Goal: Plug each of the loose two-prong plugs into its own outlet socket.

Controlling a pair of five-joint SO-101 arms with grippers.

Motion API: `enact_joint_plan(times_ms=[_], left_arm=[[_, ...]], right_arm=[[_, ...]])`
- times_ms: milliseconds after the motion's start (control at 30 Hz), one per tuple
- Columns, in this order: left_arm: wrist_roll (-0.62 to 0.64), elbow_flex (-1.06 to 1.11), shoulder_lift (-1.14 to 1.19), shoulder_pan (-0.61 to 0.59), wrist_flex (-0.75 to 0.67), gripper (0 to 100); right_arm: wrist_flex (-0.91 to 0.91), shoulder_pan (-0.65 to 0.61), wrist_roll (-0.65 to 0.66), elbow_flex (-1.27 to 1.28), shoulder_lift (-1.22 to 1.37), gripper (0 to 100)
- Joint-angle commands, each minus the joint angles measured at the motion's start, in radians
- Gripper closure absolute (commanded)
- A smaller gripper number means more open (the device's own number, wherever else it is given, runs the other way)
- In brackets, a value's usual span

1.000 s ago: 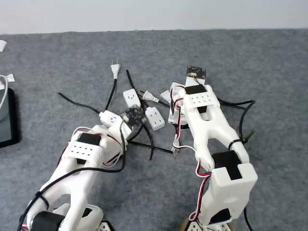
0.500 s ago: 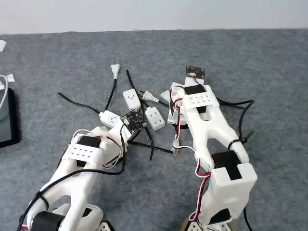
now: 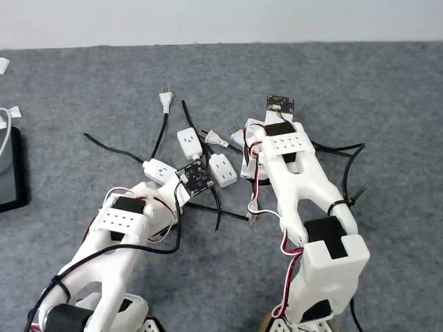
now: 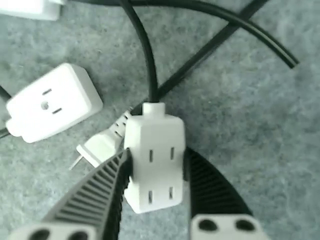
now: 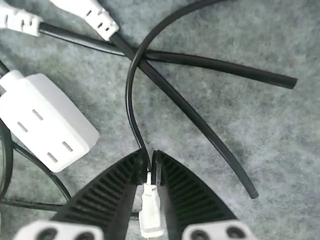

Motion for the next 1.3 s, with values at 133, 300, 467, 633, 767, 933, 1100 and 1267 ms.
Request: enact_joint_plan(times_ms=[133,300,467,633,767,933,1100,1267], left_arm=[[0.025,0.008,-0.009,0.038,0.026,99],[0.239,0.001,-0.009,0.127,0.068,99],[0.193,-0.03,-0.011,0.11,0.06,99],[0.121,-0.03,-0.009,0.026,-0.018,91],[0.057,-0.028,-0.009,-0.052,-0.058,82],[-0.133,-0.025,-0.002,-0.109,-0.087,81],[-0.256,0.053,-0.009,-0.153,-0.292,85],[-0.281,0.127,-0.002,-0.173,-0.486,85]], right_arm=[[-0.016,-0.002,0.017,-0.012,-0.073,96.9],[-0.015,0.002,0.017,-0.02,-0.073,96.9],[-0.015,0.002,0.017,-0.02,-0.073,96.9],[-0.013,0.002,0.02,-0.02,-0.071,96.9],[-0.015,-0.001,0.041,-0.021,-0.07,97.0],[-0.015,-0.004,0.043,-0.021,-0.067,97.0],[-0.015,-0.004,0.044,-0.021,-0.067,97.0],[-0.015,-0.004,0.044,-0.021,-0.067,97.0]])
